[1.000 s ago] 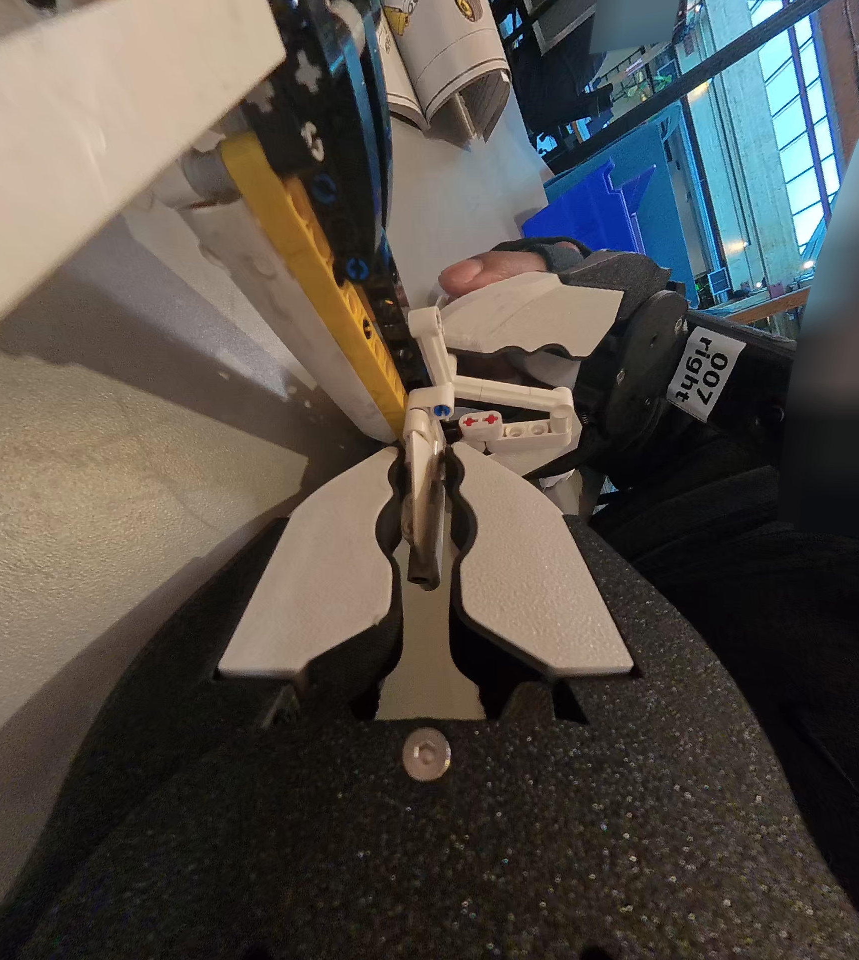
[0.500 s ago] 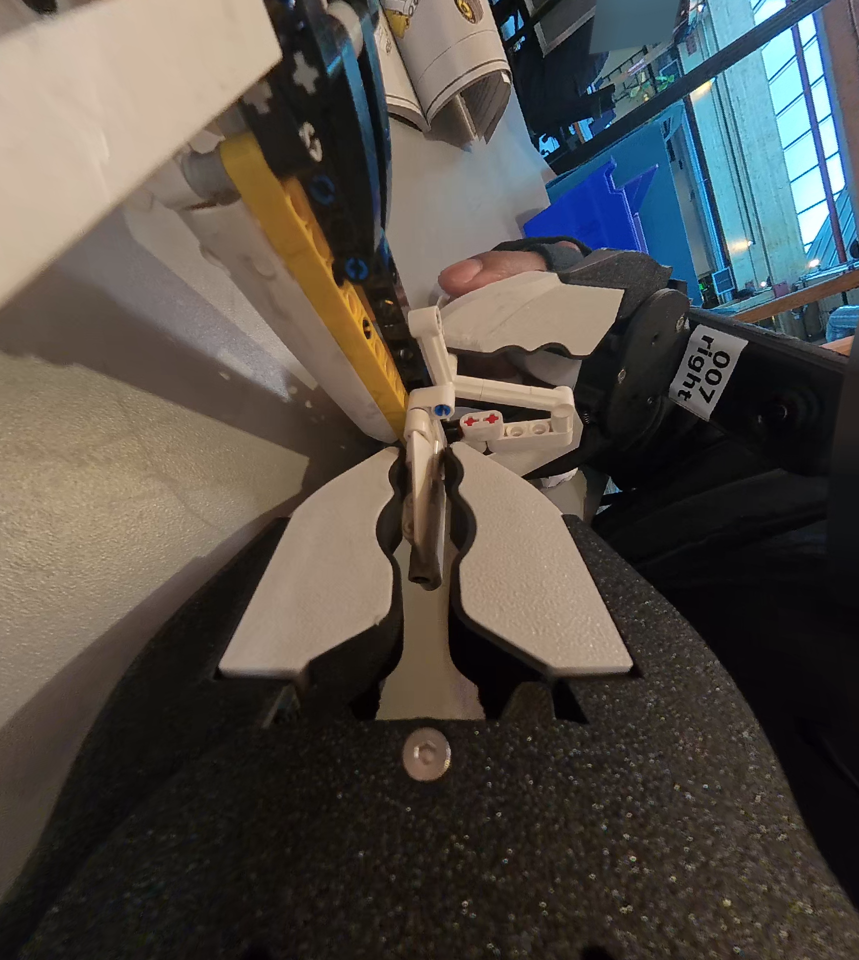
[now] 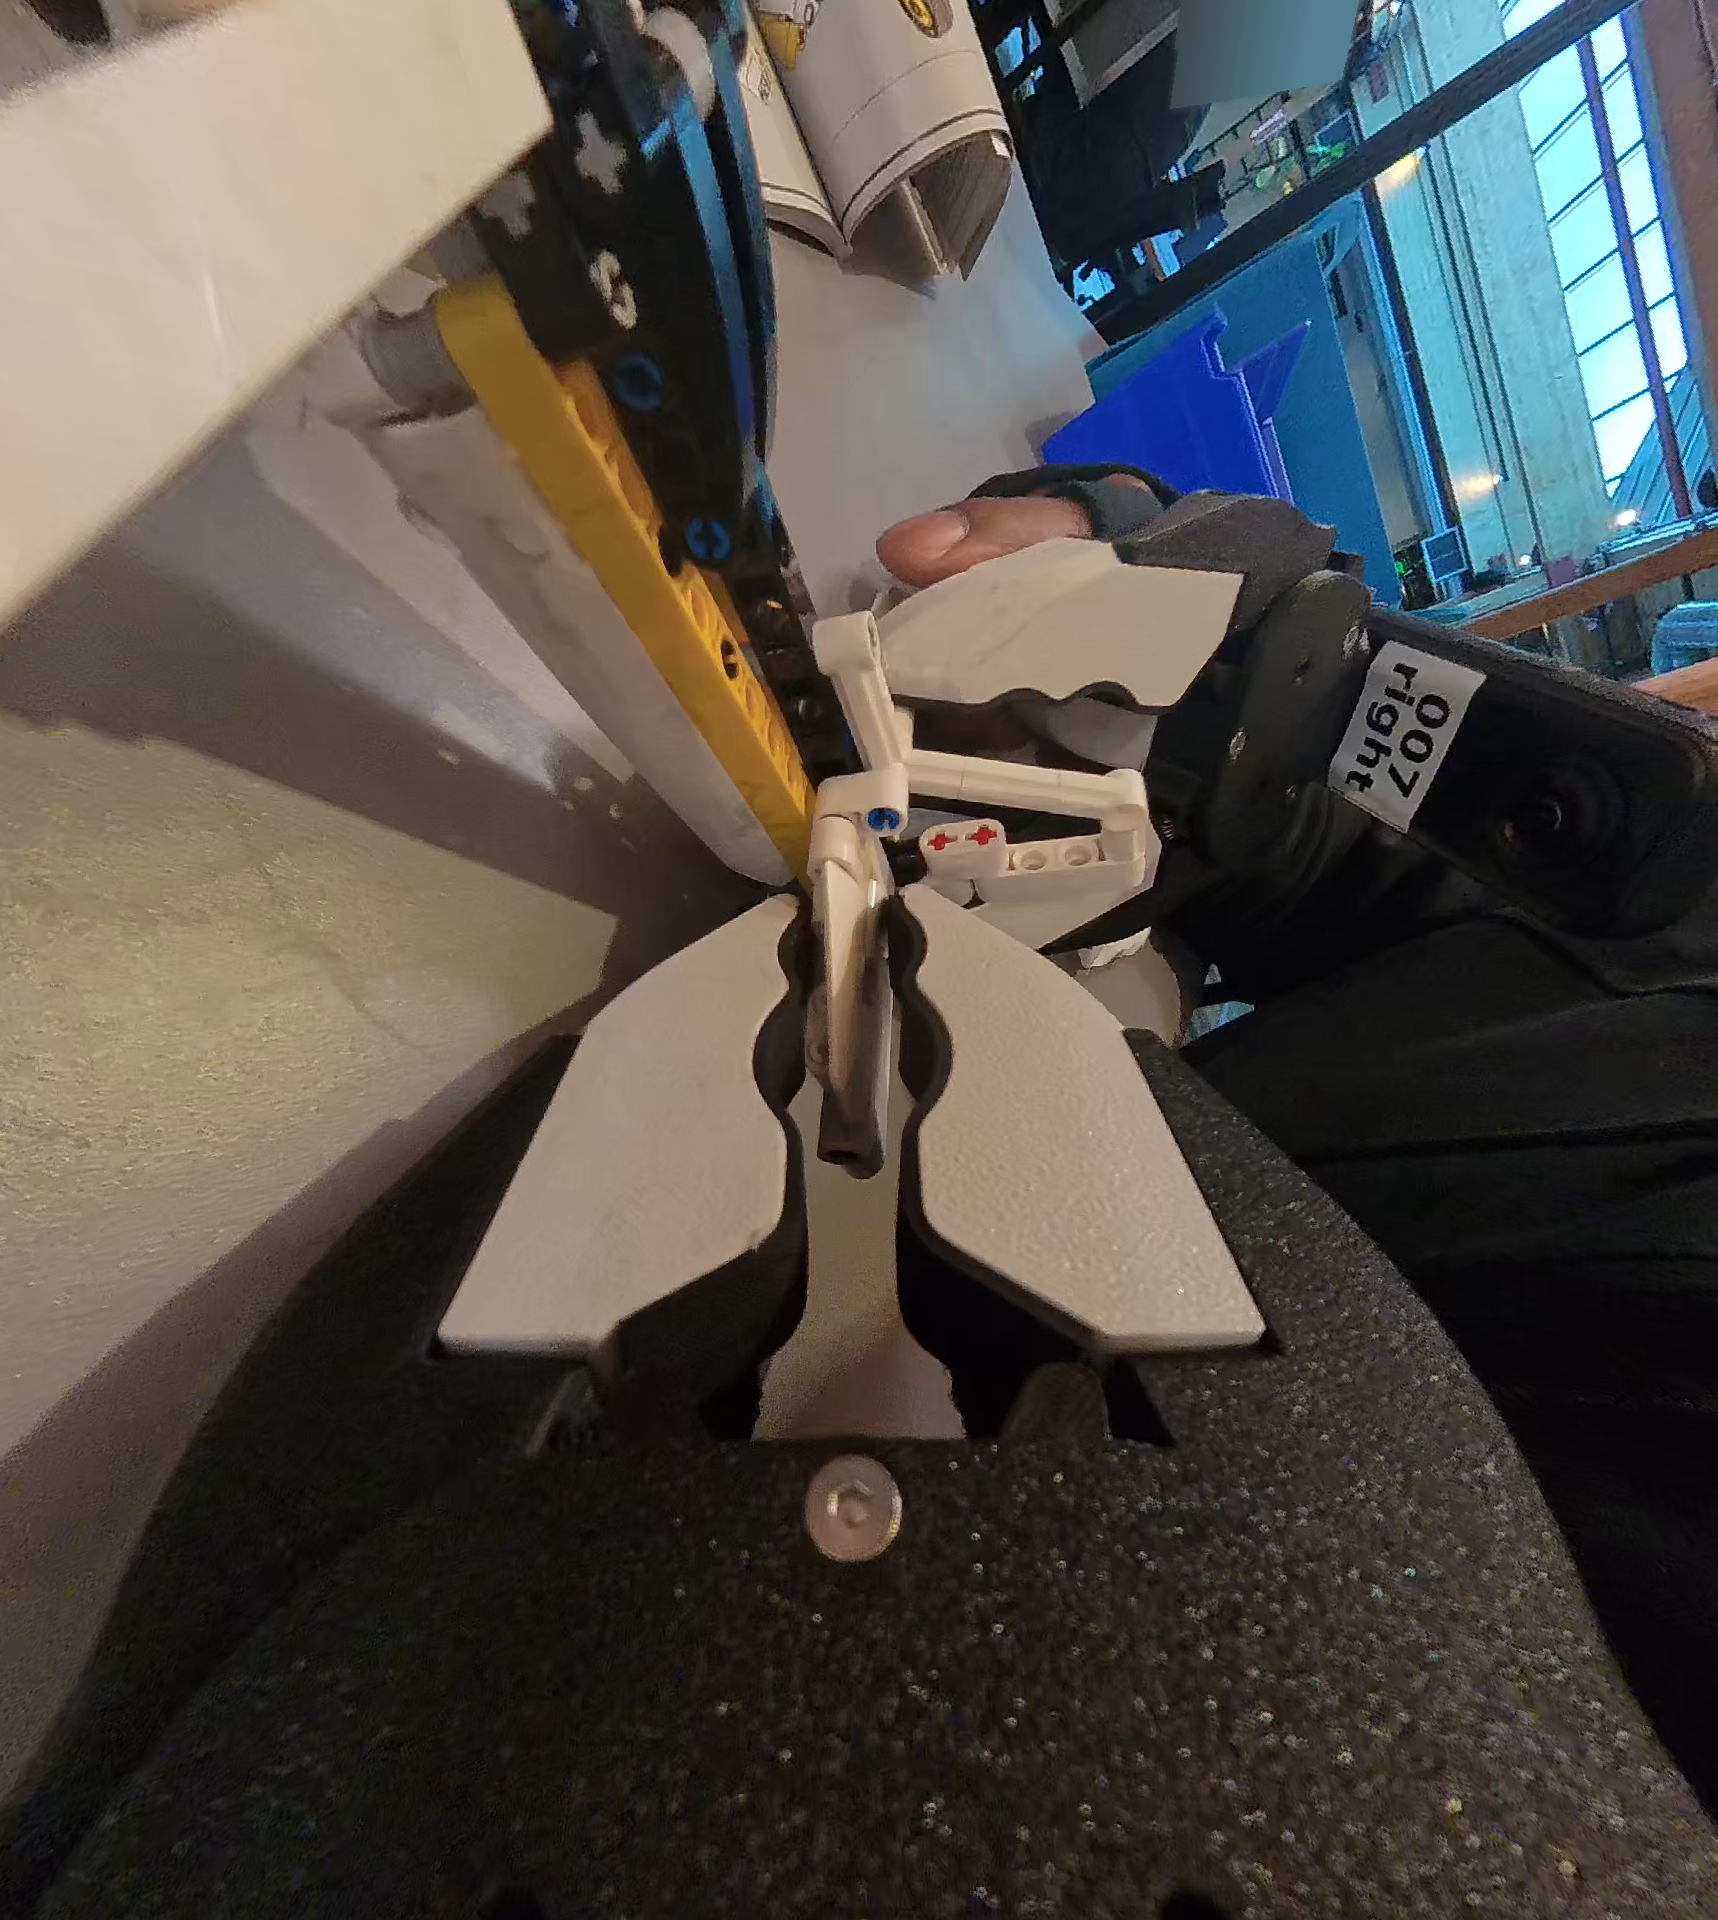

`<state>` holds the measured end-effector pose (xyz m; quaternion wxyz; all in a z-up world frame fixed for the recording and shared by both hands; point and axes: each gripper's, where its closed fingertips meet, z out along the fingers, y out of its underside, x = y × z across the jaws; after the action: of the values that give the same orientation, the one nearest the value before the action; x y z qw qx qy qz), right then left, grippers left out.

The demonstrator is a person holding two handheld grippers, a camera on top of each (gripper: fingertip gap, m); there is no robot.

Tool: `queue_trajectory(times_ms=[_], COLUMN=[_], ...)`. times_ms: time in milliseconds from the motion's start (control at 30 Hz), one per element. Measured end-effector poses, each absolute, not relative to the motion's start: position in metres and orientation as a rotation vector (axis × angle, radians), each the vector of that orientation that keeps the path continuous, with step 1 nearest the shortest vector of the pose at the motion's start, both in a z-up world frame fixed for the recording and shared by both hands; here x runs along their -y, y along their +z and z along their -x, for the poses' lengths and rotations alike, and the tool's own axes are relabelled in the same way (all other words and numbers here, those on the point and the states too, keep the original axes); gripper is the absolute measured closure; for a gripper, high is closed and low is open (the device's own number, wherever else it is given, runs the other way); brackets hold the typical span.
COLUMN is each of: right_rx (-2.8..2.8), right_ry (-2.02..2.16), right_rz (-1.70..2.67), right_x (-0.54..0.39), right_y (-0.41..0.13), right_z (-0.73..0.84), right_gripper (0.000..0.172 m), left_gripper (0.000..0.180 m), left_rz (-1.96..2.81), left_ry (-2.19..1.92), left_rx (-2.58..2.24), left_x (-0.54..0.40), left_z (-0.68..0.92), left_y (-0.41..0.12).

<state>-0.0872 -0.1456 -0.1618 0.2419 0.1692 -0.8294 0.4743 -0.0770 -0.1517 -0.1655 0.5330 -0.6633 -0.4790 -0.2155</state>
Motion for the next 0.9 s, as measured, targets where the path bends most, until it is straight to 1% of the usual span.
queue_trajectory(times_ms=[667, 800, 833, 900], right_rx=[2.358, 2.369, 2.365, 2.364], right_ry=[1.307, 1.323, 1.322, 1.321], right_rz=[-0.438, -0.437, -0.434, -0.438], right_x=[0.1472, 0.1478, 0.1478, 0.148], right_y=[-0.1658, -0.165, -0.1648, -0.1649], right_z=[0.0879, 0.0872, 0.088, 0.0876], right_gripper=[0.129, 0.132, 0.137, 0.137], left_gripper=[0.171, 0.171, 0.172, 0.171], left_rz=[1.564, 1.572, 1.575, 1.573], left_ry=[-0.575, -0.595, -0.601, -0.603], left_rx=[1.163, 1.155, 1.152, 1.152], left_x=[0.1517, 0.1506, 0.1497, 0.1483], left_z=[0.0761, 0.0726, 0.0722, 0.0723], left_y=[-0.1641, -0.1636, -0.1641, -0.1641])
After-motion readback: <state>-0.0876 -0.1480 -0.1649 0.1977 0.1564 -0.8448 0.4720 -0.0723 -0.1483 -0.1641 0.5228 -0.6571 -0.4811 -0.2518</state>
